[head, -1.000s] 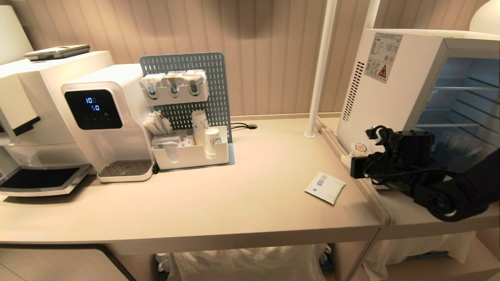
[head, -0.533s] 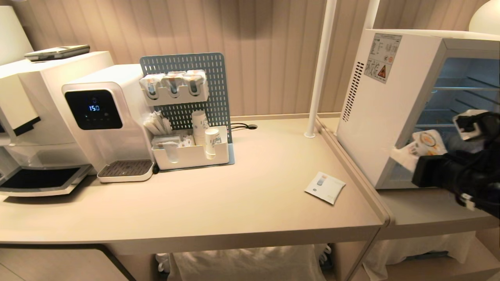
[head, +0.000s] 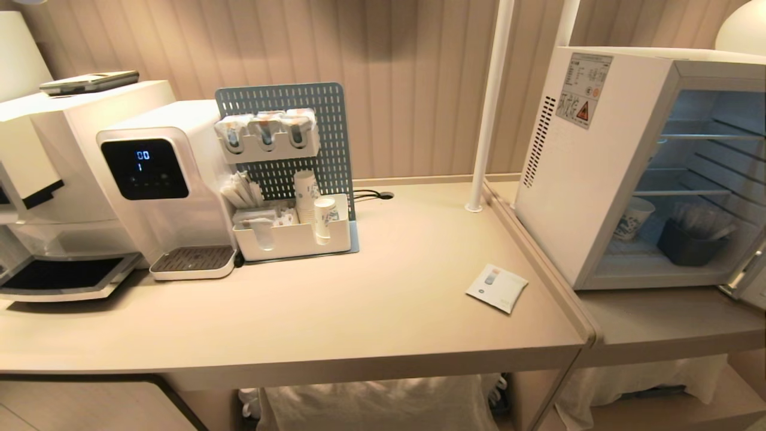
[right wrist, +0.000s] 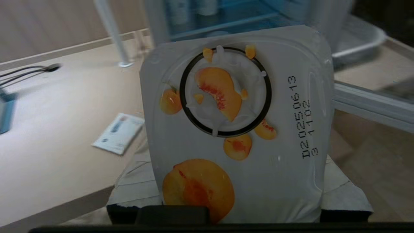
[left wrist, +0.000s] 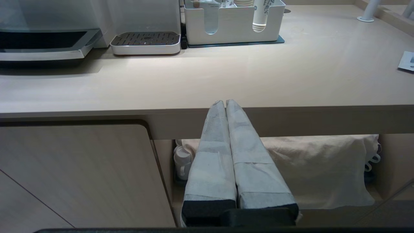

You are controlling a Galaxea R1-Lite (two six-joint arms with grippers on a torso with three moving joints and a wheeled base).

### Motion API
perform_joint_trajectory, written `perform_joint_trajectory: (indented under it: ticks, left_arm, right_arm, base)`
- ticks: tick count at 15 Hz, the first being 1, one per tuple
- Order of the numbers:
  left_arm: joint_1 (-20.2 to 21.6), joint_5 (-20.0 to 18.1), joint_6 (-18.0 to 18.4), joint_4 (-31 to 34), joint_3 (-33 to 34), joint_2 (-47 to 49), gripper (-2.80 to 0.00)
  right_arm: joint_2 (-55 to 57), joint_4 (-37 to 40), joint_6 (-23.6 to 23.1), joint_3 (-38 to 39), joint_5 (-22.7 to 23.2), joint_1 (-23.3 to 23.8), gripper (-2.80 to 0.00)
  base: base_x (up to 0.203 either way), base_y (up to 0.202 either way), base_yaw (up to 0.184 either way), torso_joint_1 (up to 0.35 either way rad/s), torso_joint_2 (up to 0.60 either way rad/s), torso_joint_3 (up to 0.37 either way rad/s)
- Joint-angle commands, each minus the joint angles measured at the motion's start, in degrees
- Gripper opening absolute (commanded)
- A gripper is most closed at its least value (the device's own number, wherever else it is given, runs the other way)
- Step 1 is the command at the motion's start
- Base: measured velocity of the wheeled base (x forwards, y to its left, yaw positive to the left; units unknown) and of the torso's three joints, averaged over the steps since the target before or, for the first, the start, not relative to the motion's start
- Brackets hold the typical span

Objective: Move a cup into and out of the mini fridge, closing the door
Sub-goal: Put the yoghurt in the freezer

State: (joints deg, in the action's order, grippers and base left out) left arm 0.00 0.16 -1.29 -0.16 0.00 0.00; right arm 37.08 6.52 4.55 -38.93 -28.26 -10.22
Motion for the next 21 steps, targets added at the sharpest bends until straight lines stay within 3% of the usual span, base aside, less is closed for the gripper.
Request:
perform_joint_trajectory:
  ticks: [1, 3, 7, 8, 10, 12, 14, 16, 17, 21]
  left_arm:
    - [0.0, 0.0, 0.0, 0.0, 0.1, 0.0, -2.8]
    - [0.0, 0.0, 0.0, 0.0, 0.1, 0.0, -2.8]
    - [0.0, 0.0, 0.0, 0.0, 0.1, 0.1, -2.8]
    - [0.0, 0.0, 0.0, 0.0, 0.1, 0.1, -2.8]
    - [0.0, 0.0, 0.0, 0.0, 0.0, 0.0, -2.8]
    - [0.0, 0.0, 0.0, 0.0, 0.1, 0.0, -2.8]
    - [0.0, 0.0, 0.0, 0.0, 0.1, 0.0, -2.8]
    - [0.0, 0.0, 0.0, 0.0, 0.1, 0.0, -2.8]
    - [0.0, 0.0, 0.0, 0.0, 0.1, 0.0, -2.8]
    - [0.0, -0.1, 0.2, 0.0, 0.0, 0.0, -2.8]
  right_arm:
    - [-8.7, 6.9, 0.6, -0.5, -4.8, 2.0, -2.8]
    - [-10.5, 8.6, 1.3, 2.2, -5.3, 6.6, -2.8]
    - [-21.9, 8.7, 1.5, 10.8, -1.9, 7.5, -2.8]
    - [-23.9, 7.3, 1.7, 14.8, 0.6, 8.1, -2.8]
    - [-29.8, -1.6, 0.3, 24.6, 10.3, 8.9, -2.8]
    - [-36.3, -8.0, -5.6, 33.1, 18.5, 9.3, -2.8]
    - [-37.1, -12.3, -9.0, 38.9, 22.8, 9.6, -2.8]
    - [-37.1, -6.9, -8.2, 39.1, 28.3, 9.7, -2.8]
    - [-37.1, -2.9, -8.3, 38.3, 28.7, 9.8, -2.8]
    - [-37.1, -4.5, -8.4, 38.5, 29.0, 9.8, -2.8]
  base:
    - [0.0, 0.0, 0.0, 0.0, 0.0, 0.0]
    - [0.0, 0.0, 0.0, 0.0, 0.0, 0.0]
    - [0.0, 0.0, 0.0, 0.0, 0.0, 0.0]
    - [0.0, 0.0, 0.0, 0.0, 0.0, 0.0]
    - [0.0, 0.0, 0.0, 0.0, 0.0, 0.0]
    - [0.0, 0.0, 0.0, 0.0, 0.0, 0.0]
    - [0.0, 0.0, 0.0, 0.0, 0.0, 0.0]
    - [0.0, 0.0, 0.0, 0.0, 0.0, 0.0]
    - [0.0, 0.0, 0.0, 0.0, 0.0, 0.0]
    - [0.0, 0.0, 0.0, 0.0, 0.0, 0.0]
